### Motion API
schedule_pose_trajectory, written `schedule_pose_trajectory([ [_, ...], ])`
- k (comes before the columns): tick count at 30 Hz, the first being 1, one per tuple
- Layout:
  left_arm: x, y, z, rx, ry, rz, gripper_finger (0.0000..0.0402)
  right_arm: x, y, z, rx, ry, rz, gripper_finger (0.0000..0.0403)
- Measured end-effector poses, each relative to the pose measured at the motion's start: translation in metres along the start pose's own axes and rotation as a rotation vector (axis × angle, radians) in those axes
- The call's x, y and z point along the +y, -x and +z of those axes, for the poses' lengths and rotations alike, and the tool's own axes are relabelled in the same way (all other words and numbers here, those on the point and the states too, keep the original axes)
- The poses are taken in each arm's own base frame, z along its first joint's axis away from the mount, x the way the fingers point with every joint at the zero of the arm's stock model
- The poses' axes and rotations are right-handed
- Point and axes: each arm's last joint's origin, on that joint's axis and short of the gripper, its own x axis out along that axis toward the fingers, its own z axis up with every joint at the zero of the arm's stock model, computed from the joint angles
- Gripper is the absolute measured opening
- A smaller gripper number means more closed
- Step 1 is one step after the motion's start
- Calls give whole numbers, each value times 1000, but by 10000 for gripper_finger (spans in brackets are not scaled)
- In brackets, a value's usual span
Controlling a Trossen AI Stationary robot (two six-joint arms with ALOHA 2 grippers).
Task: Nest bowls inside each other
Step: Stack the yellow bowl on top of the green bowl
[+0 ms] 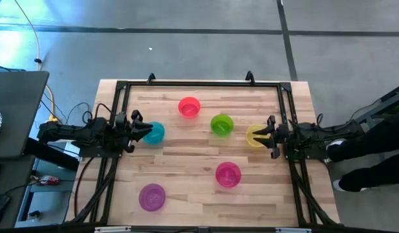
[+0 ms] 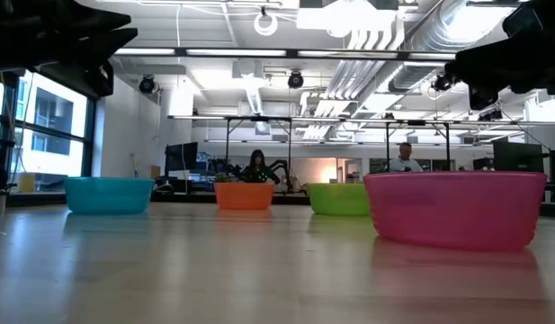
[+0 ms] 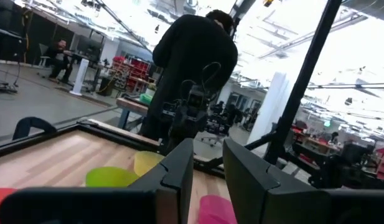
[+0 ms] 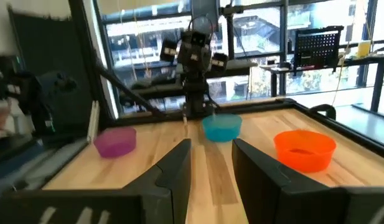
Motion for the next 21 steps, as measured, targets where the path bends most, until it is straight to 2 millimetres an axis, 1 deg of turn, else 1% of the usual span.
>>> schedule_pose_trajectory([
  [6, 0, 0, 1, -10, 78, -2, 76, -2, 1, 14, -133, -179, -69, 108],
  [10, 0, 0, 1, -13, 129, -1, 79, 0, 4, 32, -229, -216, -44, 108],
  [15, 0, 0, 2, -28, 198, 21, 97, -1, 5, 38, -246, -275, -84, 108],
  [18, -1, 0, 7, -86, 257, 15, 110, -2, 7, 45, -276, -338, -96, 108],
  [21, -3, 1, 15, -166, 278, -25, 123, -1, 10, 58, -324, -405, -63, 108],
])
